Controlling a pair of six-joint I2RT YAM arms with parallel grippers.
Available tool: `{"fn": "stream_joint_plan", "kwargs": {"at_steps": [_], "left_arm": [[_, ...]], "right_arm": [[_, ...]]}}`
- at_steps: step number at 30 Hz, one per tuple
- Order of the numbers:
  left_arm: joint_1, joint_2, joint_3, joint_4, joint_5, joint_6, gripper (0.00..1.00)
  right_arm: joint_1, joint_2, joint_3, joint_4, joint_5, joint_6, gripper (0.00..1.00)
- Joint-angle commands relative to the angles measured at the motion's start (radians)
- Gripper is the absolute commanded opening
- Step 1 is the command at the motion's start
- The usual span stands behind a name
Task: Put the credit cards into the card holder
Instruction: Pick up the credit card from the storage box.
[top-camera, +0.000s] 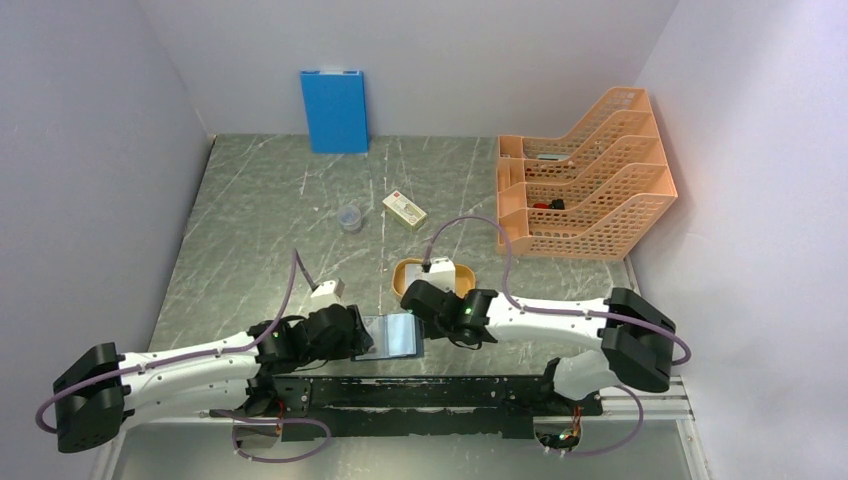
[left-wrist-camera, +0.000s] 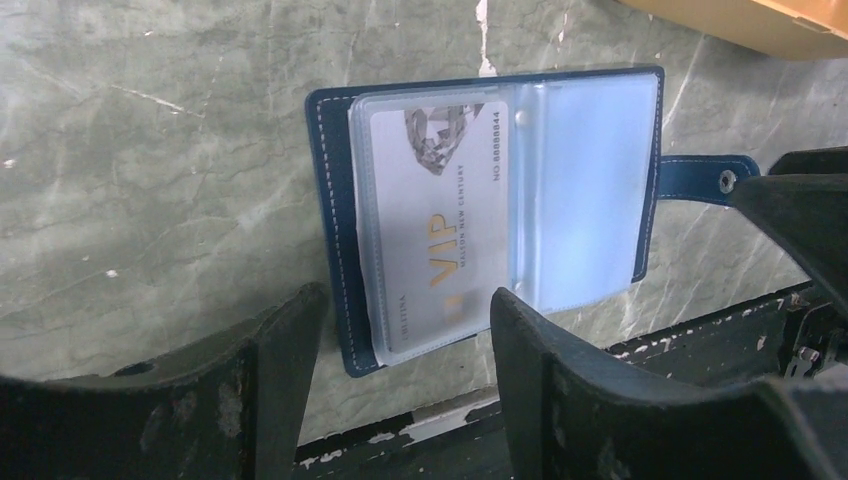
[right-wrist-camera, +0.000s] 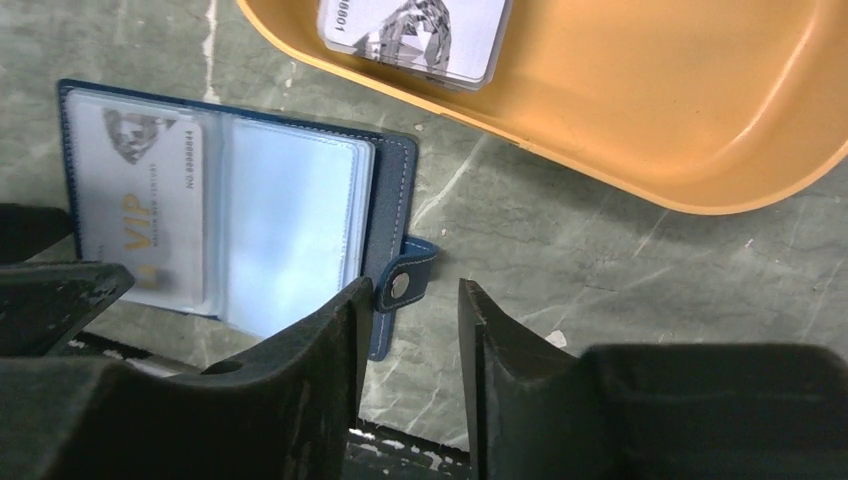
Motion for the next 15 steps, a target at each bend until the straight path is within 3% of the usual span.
{"fn": "stream_joint_plan", "kwargs": {"at_steps": [1, 11, 15], "left_arm": [[-0.002, -0.053, 0.034, -0.094, -0.033, -0.004, 0.67], [-0.001, -0.207, 0.131, -0.314, -0.140, -0.001, 0.70], [-0.002, -0.238, 0.149, -0.337, -0.157, 0.010, 0.70]], "right_arm": [[-0.004, -0.082, 0.006, -0.026, 0.021, -0.006, 0.43], [-0.007, -0.258, 0.085, -0.054, 0.020, -0.074, 0.55], [-0.107, -0.300, 0.105, 0.037, -0.079, -0.120, 0.58]]}}
